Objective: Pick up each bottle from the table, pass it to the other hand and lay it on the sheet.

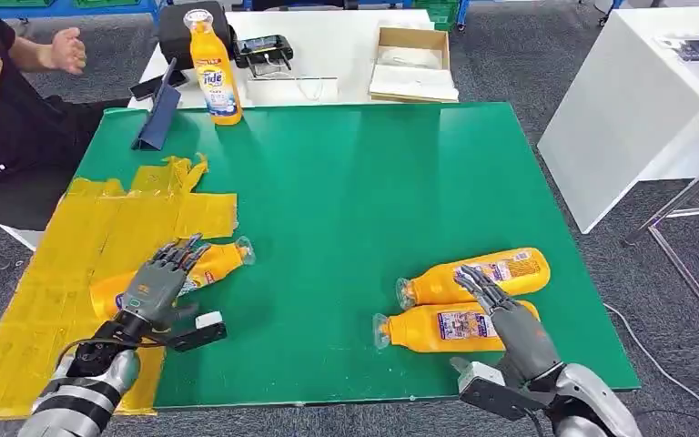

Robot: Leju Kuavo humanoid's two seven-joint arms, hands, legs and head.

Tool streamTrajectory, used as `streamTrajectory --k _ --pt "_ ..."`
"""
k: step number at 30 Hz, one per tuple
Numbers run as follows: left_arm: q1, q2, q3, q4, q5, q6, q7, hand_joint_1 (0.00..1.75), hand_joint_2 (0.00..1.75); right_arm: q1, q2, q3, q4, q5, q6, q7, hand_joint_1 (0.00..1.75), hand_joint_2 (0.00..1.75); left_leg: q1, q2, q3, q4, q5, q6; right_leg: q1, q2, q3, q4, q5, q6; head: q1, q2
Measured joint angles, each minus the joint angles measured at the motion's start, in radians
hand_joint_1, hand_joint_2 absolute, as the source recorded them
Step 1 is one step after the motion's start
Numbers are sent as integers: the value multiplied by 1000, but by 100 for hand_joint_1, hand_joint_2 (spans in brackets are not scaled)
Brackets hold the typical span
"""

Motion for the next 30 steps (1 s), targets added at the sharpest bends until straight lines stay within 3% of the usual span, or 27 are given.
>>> streamTrajectory --k 14,18,23,24,27,30 --pt "10 -85 187 -111 317 -74 -144 0 175 -17 -10 1 38 38 3 23 0 175 0 0 -2 0 0 0 0 0 -1 0 0 0 -1 0" --pt "52 -87 248 -142 441 -205 -220 0 175 -88 44 40 112 73 -2 33 0 175 0 9 -1 0 0 0 0 5 -2 1 1 -1 0 0" --pt "109 -79 321 -197 688 -499 -264 0 175 -193 111 103 224 61 -20 42 0 175 1 7 -2 0 1 0 1 4 -4 1 1 -1 0 0" --pt "126 -72 322 -216 742 -553 -266 0 0 -206 118 110 239 56 -20 41 0 175 1 7 -3 0 1 0 1 4 -4 1 1 -1 0 0" --pt "181 -55 321 -291 941 -764 -269 0 0 -237 126 124 282 18 -18 38 0 175 1 7 -3 0 1 0 1 4 -5 1 1 -1 -1 0" --pt "201 -60 320 -347 1009 -911 -270 0 0 -227 67 123 279 -51 18 24 0 175 -1 -1 -4 0 1 0 0 -3 -5 0 0 0 -1 0"
